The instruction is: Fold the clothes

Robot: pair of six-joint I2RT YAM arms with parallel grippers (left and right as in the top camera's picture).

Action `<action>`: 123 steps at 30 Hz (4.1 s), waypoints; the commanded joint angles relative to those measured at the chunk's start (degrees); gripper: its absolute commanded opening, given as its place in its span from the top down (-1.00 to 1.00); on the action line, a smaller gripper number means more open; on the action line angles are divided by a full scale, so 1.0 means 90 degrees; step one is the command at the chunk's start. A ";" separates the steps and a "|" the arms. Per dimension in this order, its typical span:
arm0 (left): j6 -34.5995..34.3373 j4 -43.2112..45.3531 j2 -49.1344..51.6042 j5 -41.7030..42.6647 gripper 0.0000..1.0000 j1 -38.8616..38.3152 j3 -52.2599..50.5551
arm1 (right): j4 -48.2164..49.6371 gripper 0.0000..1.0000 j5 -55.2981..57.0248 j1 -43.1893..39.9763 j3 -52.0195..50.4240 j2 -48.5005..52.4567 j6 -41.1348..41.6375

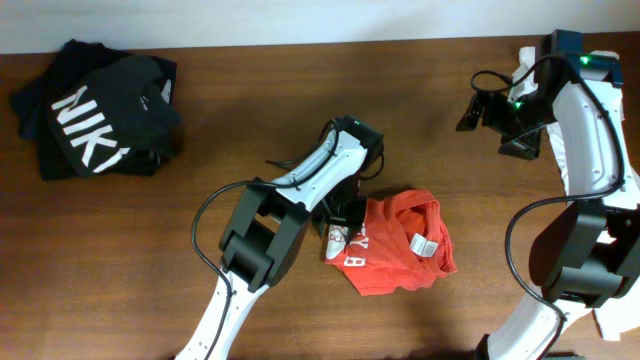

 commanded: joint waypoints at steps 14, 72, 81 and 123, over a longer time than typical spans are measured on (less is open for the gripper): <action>-0.1069 -0.0629 -0.2584 -0.1666 -0.25 0.1071 -0.0066 | 0.0002 -0.97 0.0056 -0.0007 0.0039 -0.0066 -0.0019; 0.2293 0.0510 -0.2650 0.1066 -0.98 0.2084 -0.0896 | 0.0002 -0.97 0.0053 -0.0007 0.0039 -0.0066 -0.0019; 0.3963 0.3179 -0.2650 0.4320 -0.98 0.2773 -0.4296 | 0.0002 -0.97 0.0056 -0.0007 0.0039 -0.0066 -0.0019; 0.0634 0.4748 -0.2800 -0.2686 0.99 0.4643 -0.0165 | 0.0002 -0.97 0.0056 -0.0007 0.0039 -0.0066 -0.0019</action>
